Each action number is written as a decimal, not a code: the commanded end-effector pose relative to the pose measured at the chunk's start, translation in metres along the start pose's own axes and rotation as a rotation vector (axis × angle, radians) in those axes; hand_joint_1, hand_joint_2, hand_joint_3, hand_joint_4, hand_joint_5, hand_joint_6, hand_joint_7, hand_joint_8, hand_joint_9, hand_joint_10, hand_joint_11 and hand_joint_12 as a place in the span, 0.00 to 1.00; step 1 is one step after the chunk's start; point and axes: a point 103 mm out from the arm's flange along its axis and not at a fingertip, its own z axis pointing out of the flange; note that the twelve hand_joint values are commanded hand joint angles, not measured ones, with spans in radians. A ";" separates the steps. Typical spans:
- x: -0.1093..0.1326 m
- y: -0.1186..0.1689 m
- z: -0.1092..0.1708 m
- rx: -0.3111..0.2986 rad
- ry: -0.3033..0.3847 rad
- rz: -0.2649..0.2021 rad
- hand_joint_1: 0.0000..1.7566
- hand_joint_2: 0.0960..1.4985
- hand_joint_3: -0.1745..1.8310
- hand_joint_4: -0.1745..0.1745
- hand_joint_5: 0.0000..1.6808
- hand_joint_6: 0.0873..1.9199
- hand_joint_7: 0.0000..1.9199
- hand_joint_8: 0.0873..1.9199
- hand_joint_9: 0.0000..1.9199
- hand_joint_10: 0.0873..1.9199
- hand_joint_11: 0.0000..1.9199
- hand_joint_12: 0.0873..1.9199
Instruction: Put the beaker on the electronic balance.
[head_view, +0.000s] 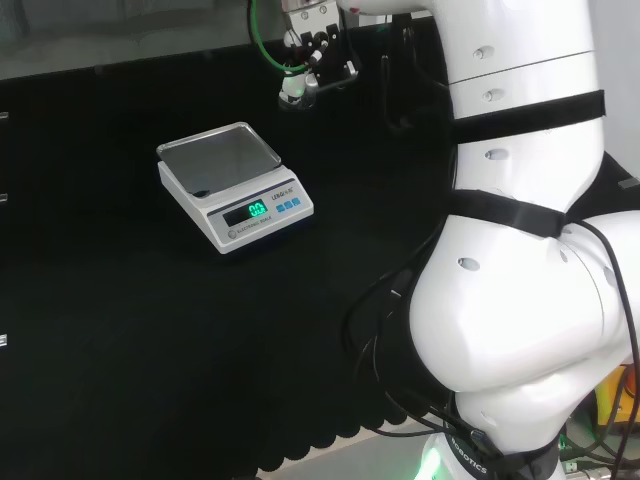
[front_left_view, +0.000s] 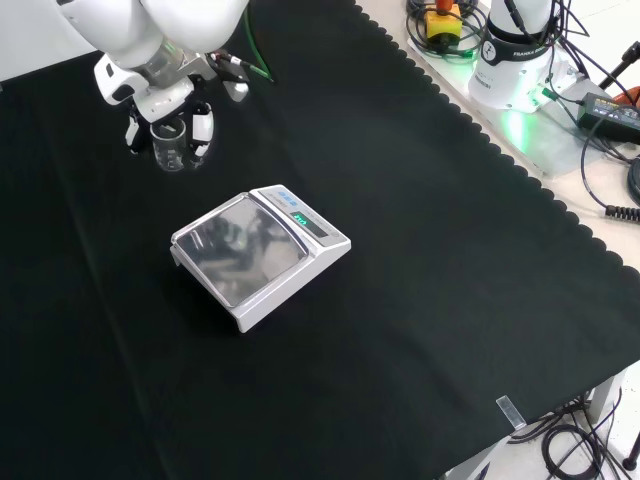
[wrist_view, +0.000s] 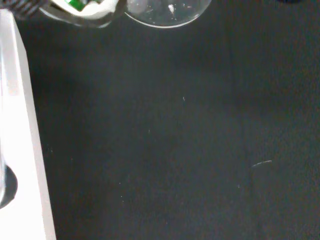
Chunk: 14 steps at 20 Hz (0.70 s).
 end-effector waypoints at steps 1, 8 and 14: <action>0.001 -0.013 -0.009 0.000 -0.007 0.010 0.58 0.44 0.40 0.00 0.37 0.26 0.61 0.29 0.83 0.00 0.86 0.23; 0.003 -0.020 -0.010 -0.002 0.032 0.000 0.57 0.44 0.40 0.00 0.36 0.25 0.60 0.29 0.83 0.00 0.85 0.23; 0.016 -0.024 -0.010 0.000 0.068 -0.030 0.56 0.43 0.40 0.00 0.35 0.25 0.59 0.30 0.83 0.00 0.84 0.23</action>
